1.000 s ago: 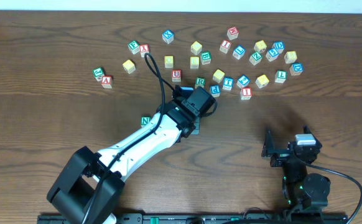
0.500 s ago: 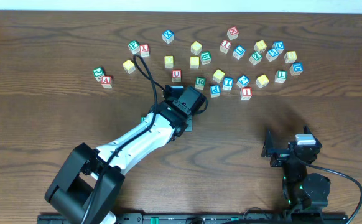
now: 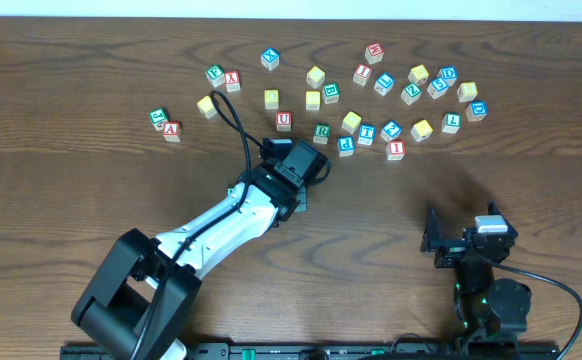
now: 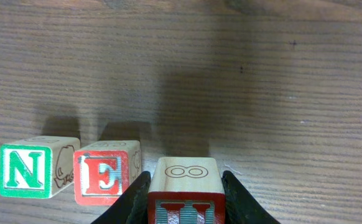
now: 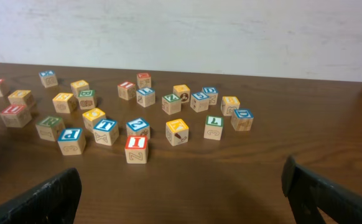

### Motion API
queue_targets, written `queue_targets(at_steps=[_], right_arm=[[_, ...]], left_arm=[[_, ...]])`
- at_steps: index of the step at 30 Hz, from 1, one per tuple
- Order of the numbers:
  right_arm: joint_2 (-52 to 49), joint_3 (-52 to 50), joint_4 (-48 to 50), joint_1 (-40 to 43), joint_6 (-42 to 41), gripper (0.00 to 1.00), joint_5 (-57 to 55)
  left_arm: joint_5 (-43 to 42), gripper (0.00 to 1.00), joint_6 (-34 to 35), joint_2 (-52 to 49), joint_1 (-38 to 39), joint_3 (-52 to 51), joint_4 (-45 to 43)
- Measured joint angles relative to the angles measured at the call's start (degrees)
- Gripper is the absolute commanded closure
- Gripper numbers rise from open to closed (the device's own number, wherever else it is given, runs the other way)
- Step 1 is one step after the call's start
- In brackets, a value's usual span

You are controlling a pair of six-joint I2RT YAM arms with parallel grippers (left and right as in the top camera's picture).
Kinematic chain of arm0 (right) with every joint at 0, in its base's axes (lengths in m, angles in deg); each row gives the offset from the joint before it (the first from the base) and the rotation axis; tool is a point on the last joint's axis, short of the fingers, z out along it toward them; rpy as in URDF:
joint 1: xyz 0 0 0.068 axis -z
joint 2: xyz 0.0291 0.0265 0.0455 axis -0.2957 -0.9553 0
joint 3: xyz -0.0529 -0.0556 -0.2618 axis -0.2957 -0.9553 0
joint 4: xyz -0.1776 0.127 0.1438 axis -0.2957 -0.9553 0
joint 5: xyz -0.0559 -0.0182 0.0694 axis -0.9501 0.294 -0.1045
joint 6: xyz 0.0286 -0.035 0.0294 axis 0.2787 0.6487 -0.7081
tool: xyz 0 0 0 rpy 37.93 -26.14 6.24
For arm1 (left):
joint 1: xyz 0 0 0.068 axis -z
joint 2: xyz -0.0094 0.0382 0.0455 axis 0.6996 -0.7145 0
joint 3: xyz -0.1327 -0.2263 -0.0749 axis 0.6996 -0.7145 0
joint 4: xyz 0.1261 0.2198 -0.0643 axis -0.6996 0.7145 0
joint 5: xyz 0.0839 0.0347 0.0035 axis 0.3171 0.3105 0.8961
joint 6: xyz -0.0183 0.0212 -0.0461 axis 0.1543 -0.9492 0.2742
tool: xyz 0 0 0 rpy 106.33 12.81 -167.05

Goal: Spell out NEURIPS

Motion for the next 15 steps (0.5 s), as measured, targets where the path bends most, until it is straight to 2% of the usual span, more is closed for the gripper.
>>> queue_targets(at_steps=[15], right_arm=[[0.0, 0.0, 0.0, 0.0, 0.0, 0.01, 0.0]], left_arm=[[0.0, 0.75, -0.3, 0.0, -0.5, -2.6, -3.0]])
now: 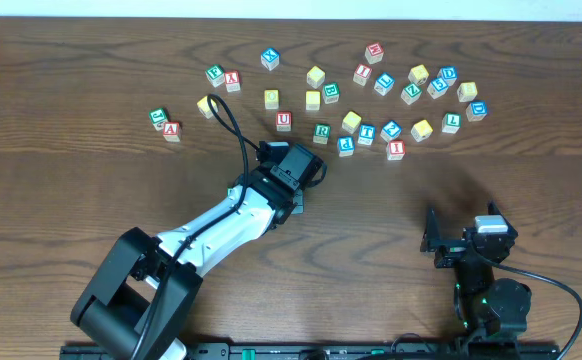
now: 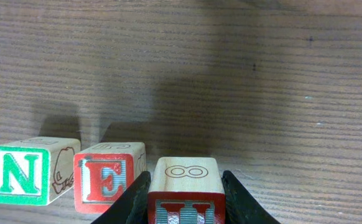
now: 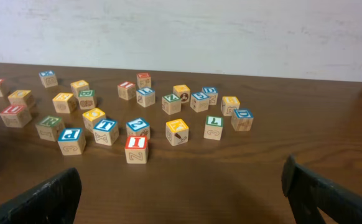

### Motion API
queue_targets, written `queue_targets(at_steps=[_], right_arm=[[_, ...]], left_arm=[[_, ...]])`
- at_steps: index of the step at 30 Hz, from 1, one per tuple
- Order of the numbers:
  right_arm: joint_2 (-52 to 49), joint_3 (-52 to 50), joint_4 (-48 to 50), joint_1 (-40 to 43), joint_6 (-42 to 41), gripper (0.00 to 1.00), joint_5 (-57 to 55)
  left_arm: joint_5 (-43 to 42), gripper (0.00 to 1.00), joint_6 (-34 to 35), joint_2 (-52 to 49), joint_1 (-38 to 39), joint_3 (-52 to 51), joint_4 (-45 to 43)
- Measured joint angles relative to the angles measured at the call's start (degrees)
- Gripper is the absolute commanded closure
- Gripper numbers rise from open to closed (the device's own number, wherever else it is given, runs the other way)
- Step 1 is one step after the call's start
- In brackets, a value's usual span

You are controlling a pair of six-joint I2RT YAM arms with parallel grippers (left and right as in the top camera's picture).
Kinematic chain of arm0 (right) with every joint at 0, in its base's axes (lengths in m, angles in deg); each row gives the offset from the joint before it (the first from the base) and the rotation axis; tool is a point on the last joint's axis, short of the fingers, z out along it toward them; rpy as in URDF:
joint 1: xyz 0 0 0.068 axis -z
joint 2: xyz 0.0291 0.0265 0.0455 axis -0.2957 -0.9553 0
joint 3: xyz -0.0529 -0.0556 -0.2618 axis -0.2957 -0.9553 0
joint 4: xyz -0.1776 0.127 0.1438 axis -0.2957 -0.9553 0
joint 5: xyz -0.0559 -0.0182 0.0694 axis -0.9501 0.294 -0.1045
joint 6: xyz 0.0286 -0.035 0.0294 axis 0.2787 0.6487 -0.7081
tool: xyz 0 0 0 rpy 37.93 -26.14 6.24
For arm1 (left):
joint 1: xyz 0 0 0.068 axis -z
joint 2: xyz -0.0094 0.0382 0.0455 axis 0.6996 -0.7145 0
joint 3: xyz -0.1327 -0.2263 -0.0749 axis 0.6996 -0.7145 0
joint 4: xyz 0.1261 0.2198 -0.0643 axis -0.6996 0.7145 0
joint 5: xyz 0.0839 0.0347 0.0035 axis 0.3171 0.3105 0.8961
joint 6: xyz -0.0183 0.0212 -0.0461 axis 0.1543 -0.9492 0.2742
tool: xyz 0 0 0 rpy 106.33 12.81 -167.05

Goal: Spell out NEURIPS

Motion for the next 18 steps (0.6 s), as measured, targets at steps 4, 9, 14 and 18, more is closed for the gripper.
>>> queue_targets(at_steps=[4, 9, 14, 18], right_arm=[[0.0, 0.0, 0.0, 0.0, 0.0, 0.01, 0.0], [0.0, 0.0, 0.0, 0.0, 0.0, 0.01, 0.0], [0.0, 0.0, 0.0, 0.0, 0.0, 0.01, 0.0], [0.0, 0.0, 0.0, 0.0, 0.0, 0.01, 0.0]], left_arm=[[0.0, 0.76, 0.0, 0.0, -0.1, -0.1, -0.3], [0.0, 0.75, 0.0, -0.1, -0.1, -0.2, -0.9], [0.0, 0.76, 0.0, -2.1, -0.1, -0.2, -1.9], [0.0, 0.76, 0.0, -2.8, -0.2, -0.2, -1.9]])
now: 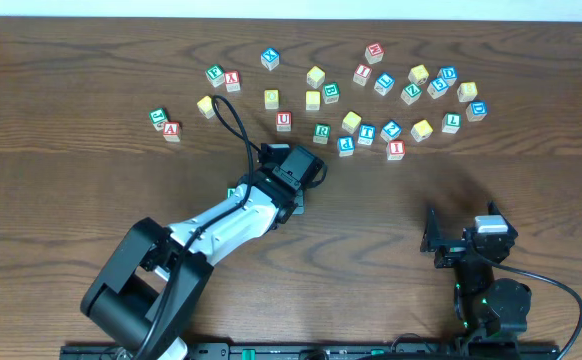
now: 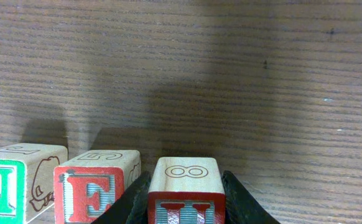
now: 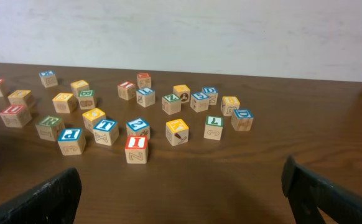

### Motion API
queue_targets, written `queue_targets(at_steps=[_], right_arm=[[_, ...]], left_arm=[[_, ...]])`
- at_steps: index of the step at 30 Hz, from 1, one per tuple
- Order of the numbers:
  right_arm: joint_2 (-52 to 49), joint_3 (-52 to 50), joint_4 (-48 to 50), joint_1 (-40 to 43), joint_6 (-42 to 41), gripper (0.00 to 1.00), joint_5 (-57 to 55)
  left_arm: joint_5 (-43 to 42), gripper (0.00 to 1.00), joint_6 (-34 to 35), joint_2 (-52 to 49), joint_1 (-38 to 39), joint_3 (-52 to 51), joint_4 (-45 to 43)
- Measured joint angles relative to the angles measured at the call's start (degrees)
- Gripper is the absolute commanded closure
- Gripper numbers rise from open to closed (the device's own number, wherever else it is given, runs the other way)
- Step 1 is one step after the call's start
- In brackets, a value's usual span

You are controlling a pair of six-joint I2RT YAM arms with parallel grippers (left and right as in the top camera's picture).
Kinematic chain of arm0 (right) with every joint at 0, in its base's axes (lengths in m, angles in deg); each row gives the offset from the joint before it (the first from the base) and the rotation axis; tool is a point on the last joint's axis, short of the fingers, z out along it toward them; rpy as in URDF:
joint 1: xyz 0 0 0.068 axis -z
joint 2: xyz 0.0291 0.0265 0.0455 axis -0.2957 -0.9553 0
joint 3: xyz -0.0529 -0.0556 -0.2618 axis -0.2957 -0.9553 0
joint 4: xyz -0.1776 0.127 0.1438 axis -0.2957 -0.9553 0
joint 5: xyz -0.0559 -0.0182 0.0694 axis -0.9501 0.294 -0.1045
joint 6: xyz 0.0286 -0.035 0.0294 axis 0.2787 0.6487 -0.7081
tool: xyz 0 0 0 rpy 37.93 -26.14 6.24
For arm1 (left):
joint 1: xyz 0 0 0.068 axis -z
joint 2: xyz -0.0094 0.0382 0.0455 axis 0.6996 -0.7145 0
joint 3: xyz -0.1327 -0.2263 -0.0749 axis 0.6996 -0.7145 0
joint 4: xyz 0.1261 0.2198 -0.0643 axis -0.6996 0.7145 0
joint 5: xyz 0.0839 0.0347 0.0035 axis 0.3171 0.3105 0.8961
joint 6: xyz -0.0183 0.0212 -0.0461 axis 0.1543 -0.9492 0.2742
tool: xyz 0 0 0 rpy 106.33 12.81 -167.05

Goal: Spell out NEURIPS

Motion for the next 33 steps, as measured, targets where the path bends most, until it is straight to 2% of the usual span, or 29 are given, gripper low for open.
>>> queue_targets(at_steps=[33], right_arm=[[0.0, 0.0, 0.0, 0.0, 0.0, 0.01, 0.0]], left_arm=[[0.0, 0.76, -0.2, -0.3, -0.2, 0.0, -0.8]])
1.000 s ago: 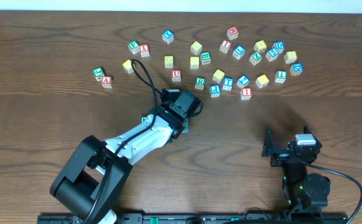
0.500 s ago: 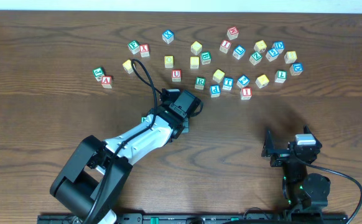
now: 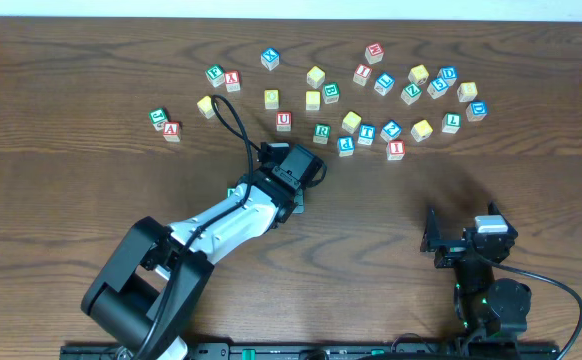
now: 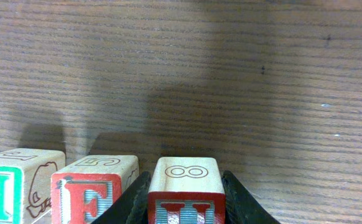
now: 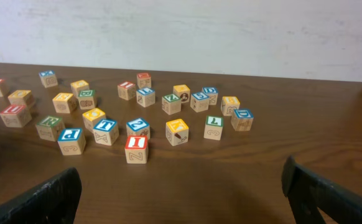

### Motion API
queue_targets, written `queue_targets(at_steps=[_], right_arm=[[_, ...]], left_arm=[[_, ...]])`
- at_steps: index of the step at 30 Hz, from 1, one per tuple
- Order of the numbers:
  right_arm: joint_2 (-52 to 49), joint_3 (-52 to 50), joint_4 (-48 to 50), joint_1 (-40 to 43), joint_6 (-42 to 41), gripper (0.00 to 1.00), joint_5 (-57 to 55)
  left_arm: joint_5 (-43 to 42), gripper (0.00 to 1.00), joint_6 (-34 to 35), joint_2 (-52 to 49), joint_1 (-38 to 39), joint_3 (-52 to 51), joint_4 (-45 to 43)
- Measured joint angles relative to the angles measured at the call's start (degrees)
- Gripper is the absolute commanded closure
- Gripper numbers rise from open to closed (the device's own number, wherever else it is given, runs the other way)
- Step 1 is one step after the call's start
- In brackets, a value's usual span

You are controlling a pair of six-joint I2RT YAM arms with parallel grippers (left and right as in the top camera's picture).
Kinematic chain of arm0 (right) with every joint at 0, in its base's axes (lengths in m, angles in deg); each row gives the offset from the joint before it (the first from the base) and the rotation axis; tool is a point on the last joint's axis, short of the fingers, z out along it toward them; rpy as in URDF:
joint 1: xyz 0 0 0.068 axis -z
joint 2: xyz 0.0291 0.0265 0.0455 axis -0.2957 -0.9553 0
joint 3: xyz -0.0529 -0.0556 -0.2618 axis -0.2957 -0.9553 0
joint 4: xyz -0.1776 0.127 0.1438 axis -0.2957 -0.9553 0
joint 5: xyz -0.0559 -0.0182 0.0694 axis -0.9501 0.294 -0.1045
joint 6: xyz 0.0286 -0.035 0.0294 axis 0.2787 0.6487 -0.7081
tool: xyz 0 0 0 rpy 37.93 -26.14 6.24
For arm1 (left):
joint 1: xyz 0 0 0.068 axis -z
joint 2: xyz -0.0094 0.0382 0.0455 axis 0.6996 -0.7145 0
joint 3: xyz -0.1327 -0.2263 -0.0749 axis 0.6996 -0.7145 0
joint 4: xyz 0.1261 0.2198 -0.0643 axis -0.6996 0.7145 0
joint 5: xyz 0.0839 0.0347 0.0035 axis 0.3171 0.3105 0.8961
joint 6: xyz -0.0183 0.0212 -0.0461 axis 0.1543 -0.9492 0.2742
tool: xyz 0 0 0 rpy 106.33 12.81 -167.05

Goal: Spell out NEURIPS

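Observation:
My left gripper is shut on a red U block that has an 8 on its top face. It holds the block low over the table, right beside the red E block. The green N block stands left of E and is cut off by the frame edge. In the overhead view the left arm's head covers this row; only a green corner of the N block shows. My right gripper is open over bare table, near the front right.
Loose letter blocks are scattered along the far side of the table, among them a green R, a blue P, a red I and a second red U. The left arm's cable loops over the table.
In the left wrist view the N and E blocks sit very slightly lower and further left. The U block is still gripped beside E. The right arm has not moved.
At first my left gripper held the U block with N and E smaller and fully in view to its left. Over the following moments both blocks grew larger and shifted left, N partly leaving the frame. U now hangs close beside E. The right gripper stayed open and still.

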Motion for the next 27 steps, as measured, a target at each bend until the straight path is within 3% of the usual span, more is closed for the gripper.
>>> queue_targets(at_steps=[8, 12, 15, 27], right_arm=[[0.0, 0.0, 0.0, 0.0, 0.0, 0.01, 0.0], [0.0, 0.0, 0.0, 0.0, 0.0, 0.01, 0.0], [0.0, 0.0, 0.0, 0.0, 0.0, 0.01, 0.0], [0.0, 0.0, 0.0, 0.0, 0.0, 0.01, 0.0]], left_arm=[[0.0, 0.76, 0.0, -0.2, 0.0, 0.0, -0.1], [0.0, 0.71, 0.0, -0.2, 0.0, 0.0, -0.2], [0.0, 0.62, 0.1, -0.2, 0.0, 0.0, -0.2], [0.0, 0.61, 0.0, -0.2, 0.0, 0.0, -0.2]])
